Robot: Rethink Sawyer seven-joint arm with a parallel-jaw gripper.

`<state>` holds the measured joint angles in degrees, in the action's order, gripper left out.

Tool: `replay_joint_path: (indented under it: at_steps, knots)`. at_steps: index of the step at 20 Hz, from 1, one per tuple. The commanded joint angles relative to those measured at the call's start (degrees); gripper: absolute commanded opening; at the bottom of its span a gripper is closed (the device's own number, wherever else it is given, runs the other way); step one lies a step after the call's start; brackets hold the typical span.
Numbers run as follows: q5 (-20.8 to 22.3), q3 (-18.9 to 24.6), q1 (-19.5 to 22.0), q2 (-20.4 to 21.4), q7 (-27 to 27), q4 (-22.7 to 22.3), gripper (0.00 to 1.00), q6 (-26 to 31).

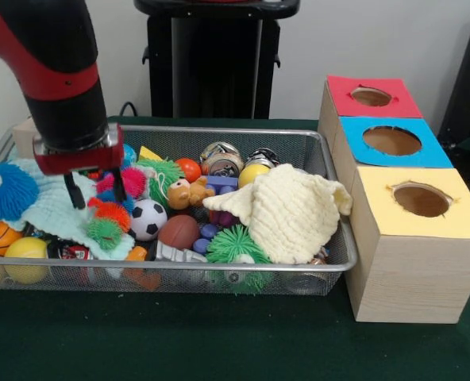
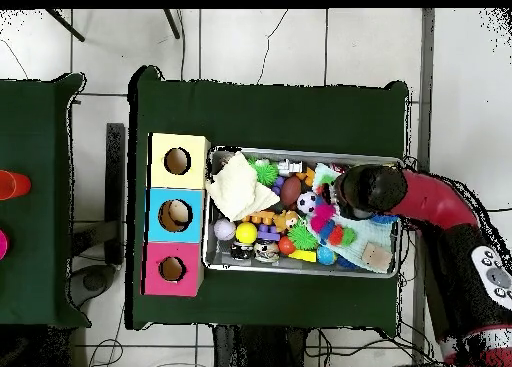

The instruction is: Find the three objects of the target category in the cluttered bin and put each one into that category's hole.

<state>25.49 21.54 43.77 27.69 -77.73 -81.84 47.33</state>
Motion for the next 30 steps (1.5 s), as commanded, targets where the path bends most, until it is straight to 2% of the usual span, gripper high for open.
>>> replay_joint_path:
  at_steps: [1,4,9,17,19,24,27,30]
  knots:
    - [0.2,1.1,0.5,8.4,0.1,-12.9,1.0,-2.7]
    - [0.2,1.4,1.0,7.3,0.1,-13.4,1.0,-3.2]
    - [0.1,1.1,1.2,8.7,-1.0,-15.1,1.0,-3.8]
    - [1.4,-0.6,0.3,6.9,-2.9,-13.9,1.0,-4.0]
    - [2.7,-2.1,-1.1,3.9,-4.6,-11.7,1.0,-4.7]
    - [4.6,-2.7,-1.7,-9.2,-3.8,-2.4,1.0,-9.6]
    - [4.1,-2.5,-1.5,-13.6,-2.2,1.5,1.0,-10.6]
    - [3.8,-2.3,-1.5,-15.3,-0.5,3.8,1.0,-10.0]
